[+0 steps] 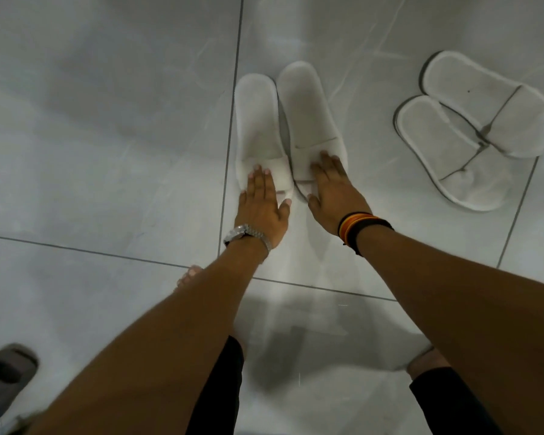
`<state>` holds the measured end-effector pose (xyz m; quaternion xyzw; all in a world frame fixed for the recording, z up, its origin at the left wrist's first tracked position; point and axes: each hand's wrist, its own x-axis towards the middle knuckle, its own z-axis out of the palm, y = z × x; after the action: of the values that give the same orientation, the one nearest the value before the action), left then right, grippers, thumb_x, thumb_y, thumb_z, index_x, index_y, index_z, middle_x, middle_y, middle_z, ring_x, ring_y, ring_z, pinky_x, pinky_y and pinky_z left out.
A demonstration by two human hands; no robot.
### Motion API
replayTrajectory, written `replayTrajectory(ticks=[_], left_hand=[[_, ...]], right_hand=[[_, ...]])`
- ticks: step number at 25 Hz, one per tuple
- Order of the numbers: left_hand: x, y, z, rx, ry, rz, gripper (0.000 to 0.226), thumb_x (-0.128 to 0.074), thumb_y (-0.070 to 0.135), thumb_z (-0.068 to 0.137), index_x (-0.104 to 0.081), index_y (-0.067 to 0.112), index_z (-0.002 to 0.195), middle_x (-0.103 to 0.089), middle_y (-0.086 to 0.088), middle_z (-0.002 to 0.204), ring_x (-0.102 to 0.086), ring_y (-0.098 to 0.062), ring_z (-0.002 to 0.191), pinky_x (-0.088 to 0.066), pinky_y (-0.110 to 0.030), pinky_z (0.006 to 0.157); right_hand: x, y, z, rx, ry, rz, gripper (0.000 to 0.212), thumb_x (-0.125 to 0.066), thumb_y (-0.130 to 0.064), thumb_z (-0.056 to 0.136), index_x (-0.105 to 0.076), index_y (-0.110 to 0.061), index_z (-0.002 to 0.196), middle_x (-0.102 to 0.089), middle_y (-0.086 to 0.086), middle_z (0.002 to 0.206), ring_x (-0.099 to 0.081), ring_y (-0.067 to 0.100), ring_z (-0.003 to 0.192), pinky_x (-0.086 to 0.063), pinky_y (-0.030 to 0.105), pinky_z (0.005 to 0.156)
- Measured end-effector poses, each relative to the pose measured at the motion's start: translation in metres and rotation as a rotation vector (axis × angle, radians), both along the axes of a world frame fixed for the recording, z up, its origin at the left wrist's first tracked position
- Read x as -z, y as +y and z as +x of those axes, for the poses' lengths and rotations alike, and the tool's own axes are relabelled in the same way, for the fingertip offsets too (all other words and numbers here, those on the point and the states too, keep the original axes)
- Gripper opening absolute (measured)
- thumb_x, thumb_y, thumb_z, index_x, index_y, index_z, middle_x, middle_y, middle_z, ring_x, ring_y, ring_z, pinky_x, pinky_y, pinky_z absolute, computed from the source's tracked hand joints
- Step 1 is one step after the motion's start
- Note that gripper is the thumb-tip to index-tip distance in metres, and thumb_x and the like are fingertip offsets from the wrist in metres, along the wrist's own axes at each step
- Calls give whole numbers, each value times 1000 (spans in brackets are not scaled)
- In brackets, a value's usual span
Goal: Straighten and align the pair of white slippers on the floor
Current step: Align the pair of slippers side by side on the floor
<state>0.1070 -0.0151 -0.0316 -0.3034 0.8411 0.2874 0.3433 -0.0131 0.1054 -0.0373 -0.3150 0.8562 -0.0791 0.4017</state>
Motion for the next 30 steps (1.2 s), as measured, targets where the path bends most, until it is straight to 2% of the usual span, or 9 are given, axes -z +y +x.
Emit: replayTrajectory(ticks=[6,14,19,24,30], left_hand=[[14,-87,-19,123,112,-33,70,-35,38,107,-4,5,162,4,-14,171,1,-28,159,-9,-41,130],[18,-200,-4,69,68,-112,71,-33,44,106,-1,15,163,10,-5,172,4,-22,159,-11,-42,129],[11,-253,16,135,12,-184,68,-30,47,106,-6,17,163,6,0,172,-6,-22,159,-21,-48,126],[0,-264,21,129,-51,-199,71,-26,52,106,-8,16,163,5,-2,172,-9,-24,158,-19,-46,125],[-13,-231,17,118,24,-298,70,-29,41,106,-2,8,162,3,-15,171,-6,-31,158,-14,-50,127]], right_hand=[[4,-49,3,38,-38,17,71,-48,-21,99,-11,-11,159,6,3,169,6,28,156,-30,44,121],[3,-176,14,26,-106,7,75,-45,-27,100,-2,-8,159,14,8,168,13,31,155,-8,45,127],[1,-226,49,133,-200,-23,74,-45,-27,99,-6,-7,159,13,8,168,13,32,155,-7,48,127],[-4,-239,68,184,-266,-42,74,-46,-27,100,-6,-6,159,10,9,168,11,33,155,-11,47,127],[-16,-202,54,210,-216,-151,70,-46,-21,99,-12,-8,159,4,7,169,5,26,156,-14,37,126]])
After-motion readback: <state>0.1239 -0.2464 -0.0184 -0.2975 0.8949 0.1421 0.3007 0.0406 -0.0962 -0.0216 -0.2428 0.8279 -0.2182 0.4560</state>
